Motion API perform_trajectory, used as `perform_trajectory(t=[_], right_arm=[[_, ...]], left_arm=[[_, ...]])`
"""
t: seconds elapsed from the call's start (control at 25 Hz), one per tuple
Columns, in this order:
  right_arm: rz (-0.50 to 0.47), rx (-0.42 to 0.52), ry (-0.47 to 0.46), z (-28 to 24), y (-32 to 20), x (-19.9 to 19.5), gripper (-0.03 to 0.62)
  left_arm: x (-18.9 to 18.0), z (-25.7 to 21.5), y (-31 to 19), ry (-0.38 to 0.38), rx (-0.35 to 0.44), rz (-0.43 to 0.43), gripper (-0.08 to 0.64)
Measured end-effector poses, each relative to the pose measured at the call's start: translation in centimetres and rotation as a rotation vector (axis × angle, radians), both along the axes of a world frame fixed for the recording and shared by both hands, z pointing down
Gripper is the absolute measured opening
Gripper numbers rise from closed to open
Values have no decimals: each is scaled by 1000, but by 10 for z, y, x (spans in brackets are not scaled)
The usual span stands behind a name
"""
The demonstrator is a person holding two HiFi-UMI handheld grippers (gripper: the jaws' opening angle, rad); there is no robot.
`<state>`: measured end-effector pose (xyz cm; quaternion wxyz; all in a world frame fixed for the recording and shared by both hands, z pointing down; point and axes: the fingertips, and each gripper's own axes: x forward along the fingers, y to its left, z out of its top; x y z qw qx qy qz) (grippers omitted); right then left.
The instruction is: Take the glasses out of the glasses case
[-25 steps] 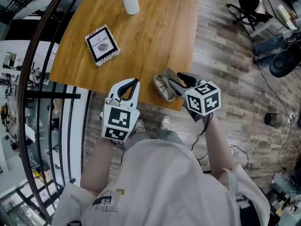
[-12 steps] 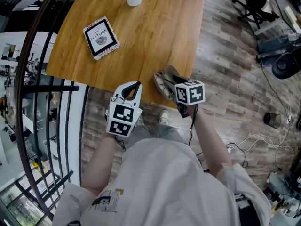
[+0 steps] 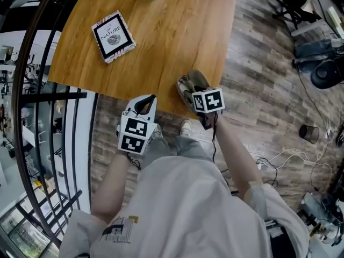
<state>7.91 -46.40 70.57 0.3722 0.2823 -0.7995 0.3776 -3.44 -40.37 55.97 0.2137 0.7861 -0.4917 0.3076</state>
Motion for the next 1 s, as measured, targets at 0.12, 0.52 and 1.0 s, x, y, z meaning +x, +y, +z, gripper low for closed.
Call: perform_trajectory(t=[0.12,0.52,1.0], right_arm=[[-22,-3,49,12,5,1,215],[-146,-8,84,24,21,-12,122],[-63,170,-31,-88,-9,-23,57]], left_arm=[[-3,6,5,6,-17,5,17],[-24,25,23,82,-66,-60,17],[-56,-17,27,106,2,-112,17]])
